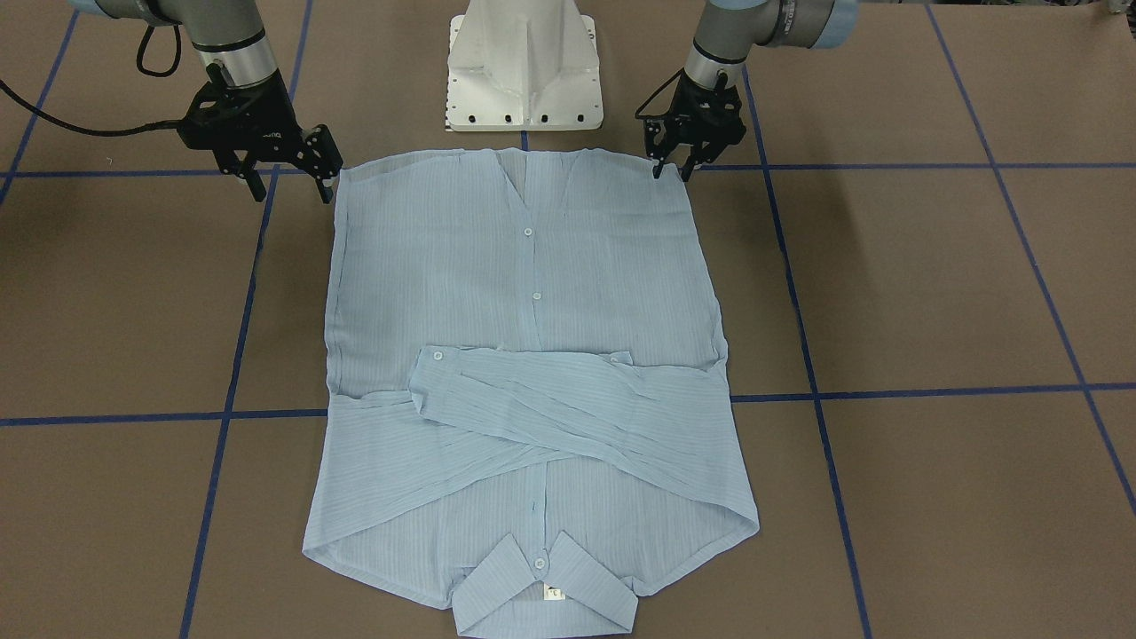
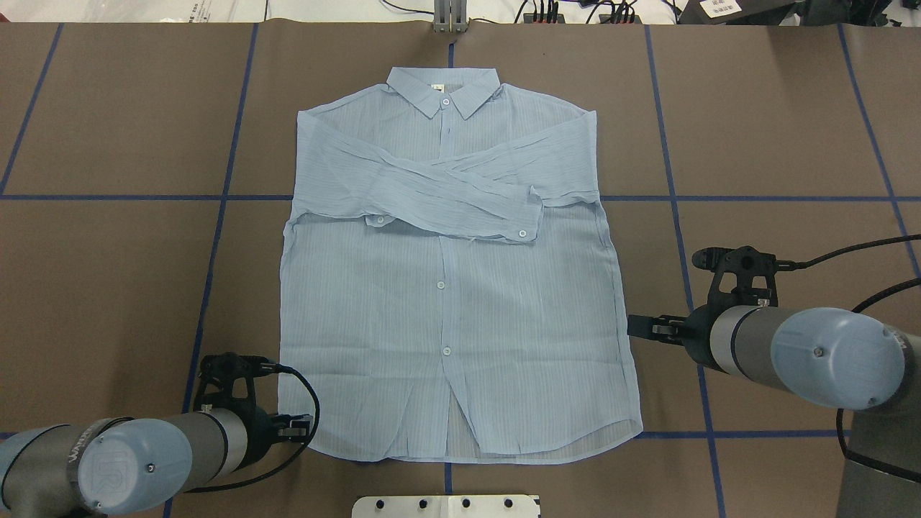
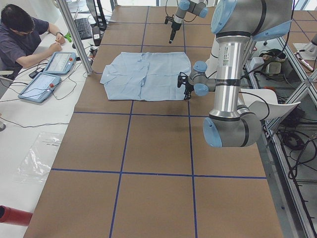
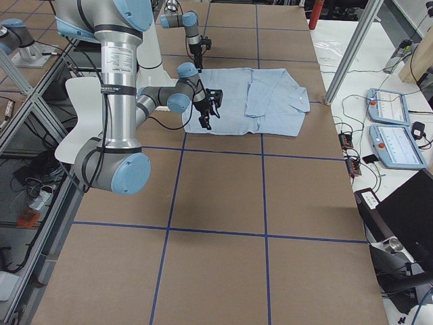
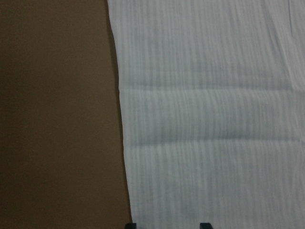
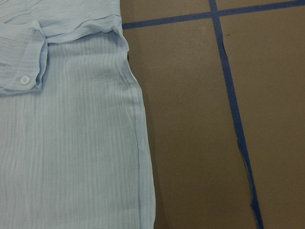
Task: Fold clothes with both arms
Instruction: 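Lower both grippers and grasp the hem corners nearest the robot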
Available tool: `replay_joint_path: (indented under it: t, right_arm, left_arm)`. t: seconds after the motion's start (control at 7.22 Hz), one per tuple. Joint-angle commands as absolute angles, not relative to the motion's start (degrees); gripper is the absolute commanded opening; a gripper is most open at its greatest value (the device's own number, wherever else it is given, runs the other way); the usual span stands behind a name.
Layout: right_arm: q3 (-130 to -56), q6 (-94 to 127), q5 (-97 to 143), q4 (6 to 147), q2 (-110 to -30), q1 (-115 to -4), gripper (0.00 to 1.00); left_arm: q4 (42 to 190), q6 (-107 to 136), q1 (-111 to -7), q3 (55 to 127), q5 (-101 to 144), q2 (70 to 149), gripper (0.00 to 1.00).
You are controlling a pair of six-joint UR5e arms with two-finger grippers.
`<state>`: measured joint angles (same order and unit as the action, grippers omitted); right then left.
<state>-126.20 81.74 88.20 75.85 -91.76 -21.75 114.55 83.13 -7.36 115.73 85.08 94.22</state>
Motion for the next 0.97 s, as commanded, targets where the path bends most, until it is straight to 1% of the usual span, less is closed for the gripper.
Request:
replay_joint_path:
  t: [0.0,0.14,0.28,0.42,0.83]
  right_arm:
    - [-126.12,81.74,88.07,75.85,-91.76,-21.53,1.0]
    - [-126.12,82.09,88.07,75.85,-91.76,-21.45,1.0]
    - [-126.12,82.09,88.07,75.85,-91.76,-21.27,1.0]
    - [-126.12,82.09,87.98,75.85,-91.76,-21.18,1.0]
    - [-126.21,83.48,88.07,75.59,-91.76,-20.83,1.0]
  left_arm:
    - [114.43,83.58,-6.5,115.66,85.08,94.22,0.52]
    - [114.43,84.19,-6.5,115.66,85.08,94.31,0.34]
    - [114.52,86.11,-6.5,115.75,85.08,94.31,0.05]
    - [114.43,86.39,-6.5,115.93,84.82,94.31,0.0]
    - [114.43,86.31,-6.68,117.59,84.81,94.39,0.0]
